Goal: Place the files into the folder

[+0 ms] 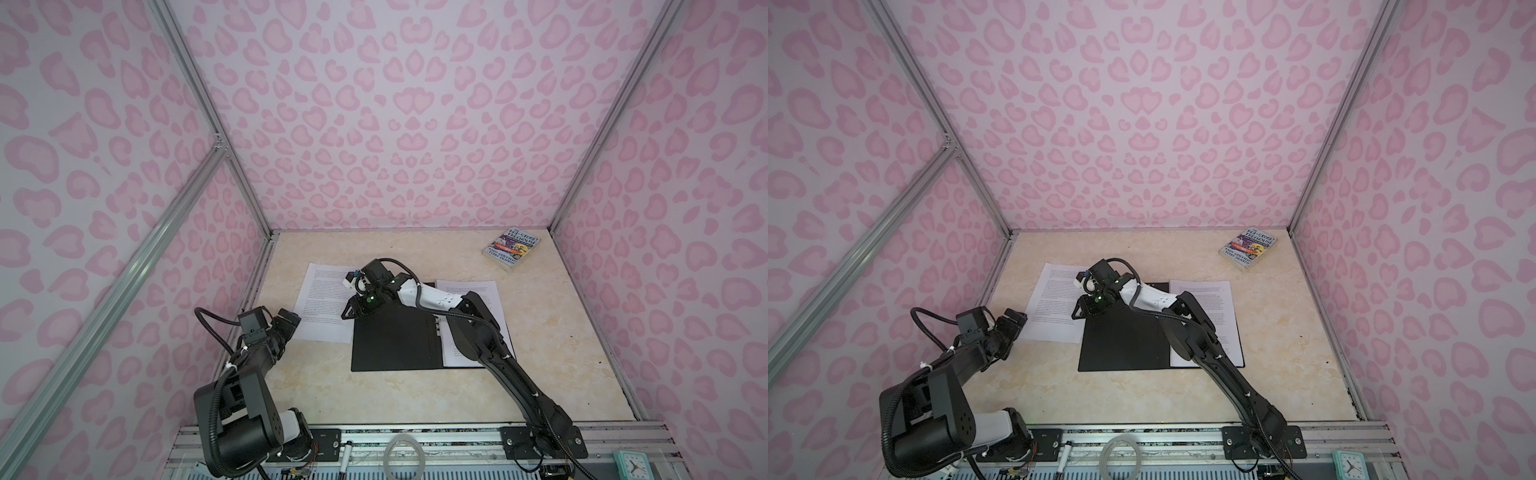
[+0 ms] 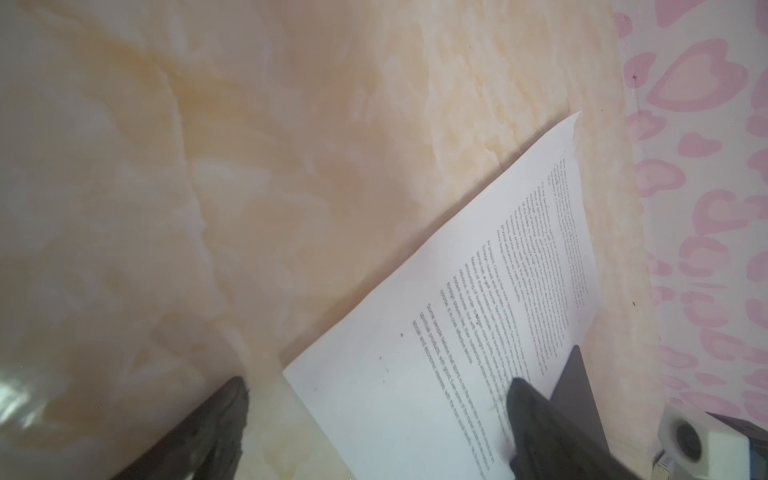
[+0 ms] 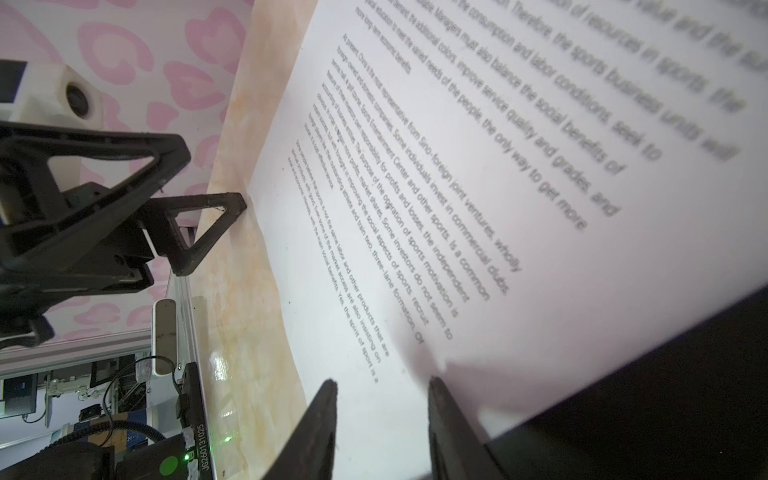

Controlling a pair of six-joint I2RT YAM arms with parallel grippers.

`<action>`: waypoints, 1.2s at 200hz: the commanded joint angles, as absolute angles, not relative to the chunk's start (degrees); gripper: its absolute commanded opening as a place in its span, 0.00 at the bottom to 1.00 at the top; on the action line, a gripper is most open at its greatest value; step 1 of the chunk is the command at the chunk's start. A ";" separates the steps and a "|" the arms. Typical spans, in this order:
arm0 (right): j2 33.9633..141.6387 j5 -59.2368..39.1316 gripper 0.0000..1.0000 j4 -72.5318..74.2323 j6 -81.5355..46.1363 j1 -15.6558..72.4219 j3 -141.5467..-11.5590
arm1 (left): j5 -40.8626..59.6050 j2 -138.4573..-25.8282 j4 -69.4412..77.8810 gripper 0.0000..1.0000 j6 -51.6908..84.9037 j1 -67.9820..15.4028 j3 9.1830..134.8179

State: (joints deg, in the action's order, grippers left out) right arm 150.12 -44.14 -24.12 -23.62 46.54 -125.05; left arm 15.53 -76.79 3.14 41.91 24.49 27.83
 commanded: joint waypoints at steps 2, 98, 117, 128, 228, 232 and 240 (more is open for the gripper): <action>150.56 -43.13 0.38 -26.46 -24.15 46.49 -124.15 | 15.97 -80.09 -1.20 1.00 40.98 24.60 28.58; 150.30 -44.63 0.38 -24.94 -25.28 46.30 -123.40 | 32.97 -85.39 0.34 0.99 41.81 24.56 26.66; 150.04 -44.56 0.38 -24.88 -25.18 46.25 -123.09 | 34.48 -84.67 0.46 0.99 42.33 24.61 25.74; 149.94 -44.63 0.38 -24.79 -25.19 46.30 -122.96 | 35.83 -83.93 1.01 0.99 42.74 24.61 24.98; 149.55 -45.07 0.38 -24.90 -25.19 46.05 -122.63 | 37.41 -81.74 1.11 0.97 44.72 24.70 17.52; 149.56 -45.04 0.38 -24.87 -25.19 46.07 -122.61 | 38.05 -81.38 1.50 0.97 45.06 24.65 17.41; 149.59 -45.00 0.38 -24.87 -25.17 46.12 -122.68 | 39.12 -80.60 1.98 0.97 45.52 24.70 17.59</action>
State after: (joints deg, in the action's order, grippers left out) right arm 149.38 -45.89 -22.48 -25.12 46.11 -123.15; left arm 43.40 -80.68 17.78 43.13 24.73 19.31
